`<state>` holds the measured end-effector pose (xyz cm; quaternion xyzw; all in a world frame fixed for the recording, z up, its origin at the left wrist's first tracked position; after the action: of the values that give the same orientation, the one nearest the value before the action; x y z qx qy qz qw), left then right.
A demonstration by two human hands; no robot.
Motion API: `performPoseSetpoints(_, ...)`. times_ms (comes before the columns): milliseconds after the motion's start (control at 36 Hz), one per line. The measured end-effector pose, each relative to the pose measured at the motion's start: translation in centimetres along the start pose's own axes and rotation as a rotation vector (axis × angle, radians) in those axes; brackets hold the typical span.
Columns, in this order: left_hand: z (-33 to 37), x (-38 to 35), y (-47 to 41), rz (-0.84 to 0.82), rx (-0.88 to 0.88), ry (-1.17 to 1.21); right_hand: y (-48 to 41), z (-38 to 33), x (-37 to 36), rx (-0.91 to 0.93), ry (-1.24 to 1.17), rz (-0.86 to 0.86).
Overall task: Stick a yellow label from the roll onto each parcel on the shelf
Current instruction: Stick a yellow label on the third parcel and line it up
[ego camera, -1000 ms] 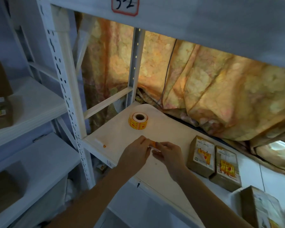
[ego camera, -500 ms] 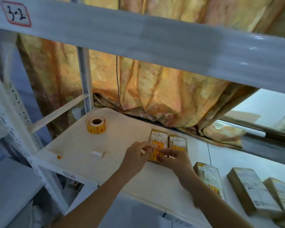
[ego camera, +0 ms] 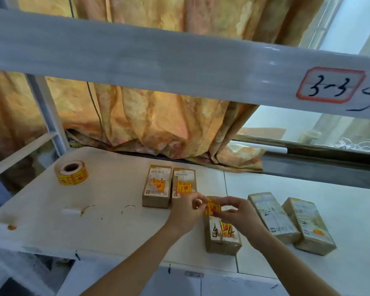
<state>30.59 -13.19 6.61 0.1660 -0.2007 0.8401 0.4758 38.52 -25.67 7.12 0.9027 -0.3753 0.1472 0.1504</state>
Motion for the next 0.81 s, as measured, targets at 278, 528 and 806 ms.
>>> performPoseSetpoints(278, 0.5, -5.0, -0.2, -0.069, 0.045, -0.085, 0.5, 3.3, 2.8, -0.022, 0.12, -0.014)
performPoseSetpoints(528, -0.3, -5.8, 0.2, -0.062, 0.062, -0.16, -0.1, 5.3, 1.9, -0.049, 0.198, -0.043)
performPoseSetpoints(806, -1.7, -6.9, 0.9, -0.052, 0.103, -0.176, -0.3, 6.4, 1.4, -0.048, 0.27, -0.028)
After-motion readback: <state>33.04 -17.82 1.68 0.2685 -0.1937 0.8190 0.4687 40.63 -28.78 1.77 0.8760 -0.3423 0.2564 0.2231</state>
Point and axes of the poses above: each hand's wrist, its own y-axis away from the middle knuckle, its own x-axis out of the back of the hand, z = x × y, the point moved 9 cm from there along -y, towards the middle knuckle, and after that the axes turned 2 degrees about -z, right-handed, at the moved point
